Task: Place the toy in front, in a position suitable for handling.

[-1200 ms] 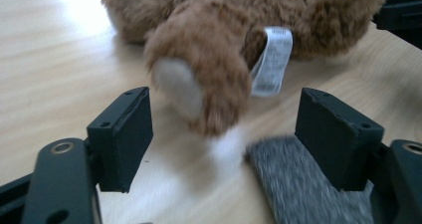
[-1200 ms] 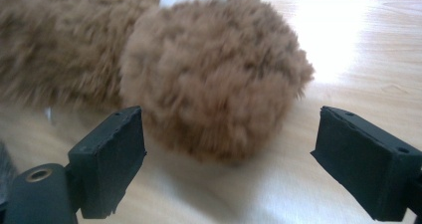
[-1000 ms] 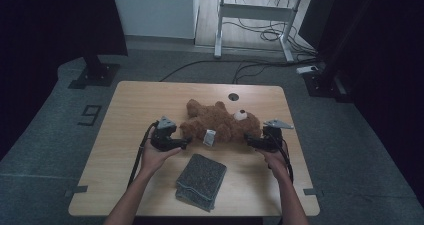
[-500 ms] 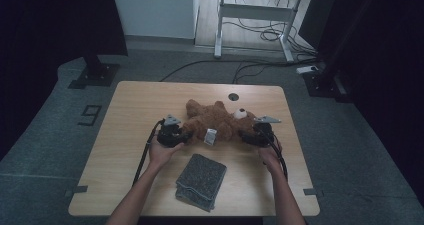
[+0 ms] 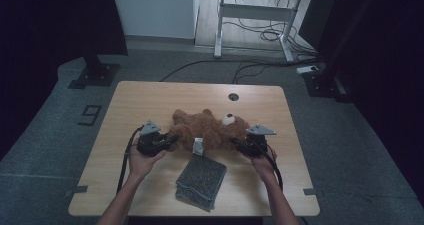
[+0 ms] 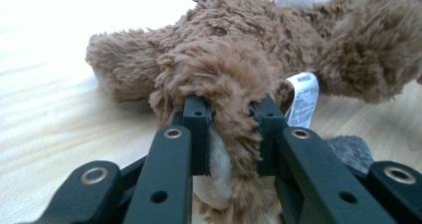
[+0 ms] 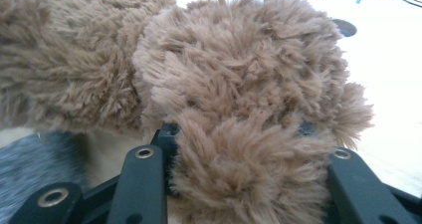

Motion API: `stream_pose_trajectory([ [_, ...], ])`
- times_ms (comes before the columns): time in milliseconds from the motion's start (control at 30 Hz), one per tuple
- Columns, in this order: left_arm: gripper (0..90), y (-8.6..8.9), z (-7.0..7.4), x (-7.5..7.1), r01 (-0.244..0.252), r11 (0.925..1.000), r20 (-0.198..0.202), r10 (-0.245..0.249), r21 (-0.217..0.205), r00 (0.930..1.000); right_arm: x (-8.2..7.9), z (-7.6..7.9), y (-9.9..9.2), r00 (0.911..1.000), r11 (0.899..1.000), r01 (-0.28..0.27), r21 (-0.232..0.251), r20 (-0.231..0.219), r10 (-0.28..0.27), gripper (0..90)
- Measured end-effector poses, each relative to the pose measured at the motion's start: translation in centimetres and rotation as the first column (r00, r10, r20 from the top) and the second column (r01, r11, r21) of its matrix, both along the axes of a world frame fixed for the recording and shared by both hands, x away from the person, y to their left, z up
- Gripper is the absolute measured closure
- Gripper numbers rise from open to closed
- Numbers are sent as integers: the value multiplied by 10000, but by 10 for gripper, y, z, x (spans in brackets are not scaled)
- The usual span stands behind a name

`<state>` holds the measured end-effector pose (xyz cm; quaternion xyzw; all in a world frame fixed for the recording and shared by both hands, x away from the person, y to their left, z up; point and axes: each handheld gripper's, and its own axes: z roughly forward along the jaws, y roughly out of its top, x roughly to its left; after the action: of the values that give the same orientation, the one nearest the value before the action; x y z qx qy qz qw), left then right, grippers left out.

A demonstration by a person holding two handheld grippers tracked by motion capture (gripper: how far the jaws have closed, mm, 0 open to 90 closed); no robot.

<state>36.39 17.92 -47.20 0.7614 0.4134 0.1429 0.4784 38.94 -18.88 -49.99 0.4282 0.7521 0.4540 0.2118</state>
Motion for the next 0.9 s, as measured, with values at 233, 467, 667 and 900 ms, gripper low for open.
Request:
stream_pose_trajectory([
  [233,681,5,-13,-5,-224,9997,-120,223,-77,9997,-7,-12,3,9998,9997,-84,235,-176,88,562],
  [467,417,10,-8,-20,-692,9975,-143,689,-172,9975,-6,-11,4,9994,9998,91,169,-326,-85,561],
  [667,337,18,-5,-70,-844,9964,74,844,120,9964,-5,-12,4,9988,9997,148,217,-466,-138,558],
  [900,334,-20,-12,-91,592,9975,-238,-583,387,9980,-6,-12,4,9983,9994,248,252,-540,-234,553],
])
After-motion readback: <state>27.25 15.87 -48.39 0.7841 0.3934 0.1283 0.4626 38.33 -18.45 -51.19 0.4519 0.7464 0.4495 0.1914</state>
